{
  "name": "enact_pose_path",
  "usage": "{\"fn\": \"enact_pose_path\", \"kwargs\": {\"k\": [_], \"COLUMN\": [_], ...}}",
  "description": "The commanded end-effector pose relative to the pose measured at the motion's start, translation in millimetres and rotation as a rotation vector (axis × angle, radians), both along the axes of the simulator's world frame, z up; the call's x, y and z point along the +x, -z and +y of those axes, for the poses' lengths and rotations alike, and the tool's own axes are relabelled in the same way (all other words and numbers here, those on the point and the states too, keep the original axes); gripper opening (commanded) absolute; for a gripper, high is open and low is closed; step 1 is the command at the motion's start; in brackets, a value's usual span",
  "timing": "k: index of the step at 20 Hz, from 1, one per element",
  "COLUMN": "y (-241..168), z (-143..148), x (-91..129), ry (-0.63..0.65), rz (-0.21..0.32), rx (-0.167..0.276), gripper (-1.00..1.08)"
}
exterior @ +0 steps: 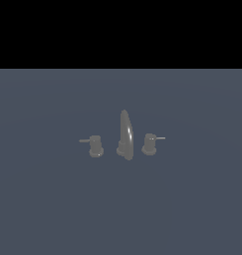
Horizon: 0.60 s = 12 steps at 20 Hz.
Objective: Turn on the faucet by rotating a designated handle.
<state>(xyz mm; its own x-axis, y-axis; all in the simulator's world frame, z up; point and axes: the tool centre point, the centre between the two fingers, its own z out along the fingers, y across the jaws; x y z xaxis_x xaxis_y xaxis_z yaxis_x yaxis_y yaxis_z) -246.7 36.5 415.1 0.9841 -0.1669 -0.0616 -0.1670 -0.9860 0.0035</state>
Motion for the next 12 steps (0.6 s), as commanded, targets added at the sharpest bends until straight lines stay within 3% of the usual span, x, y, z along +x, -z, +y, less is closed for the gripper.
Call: {"fn": "enact_pose_path", "kwargs": {"k": [1,12], "y": [13.4,77.4], "z": [9.0,48.7], "x": [4.9,36.3], "ry": [0.051,0.292], "rz": [-0.001,-0.009], "rx": [-0.001,-0.008], "gripper": [-1.0,-1.0]}}
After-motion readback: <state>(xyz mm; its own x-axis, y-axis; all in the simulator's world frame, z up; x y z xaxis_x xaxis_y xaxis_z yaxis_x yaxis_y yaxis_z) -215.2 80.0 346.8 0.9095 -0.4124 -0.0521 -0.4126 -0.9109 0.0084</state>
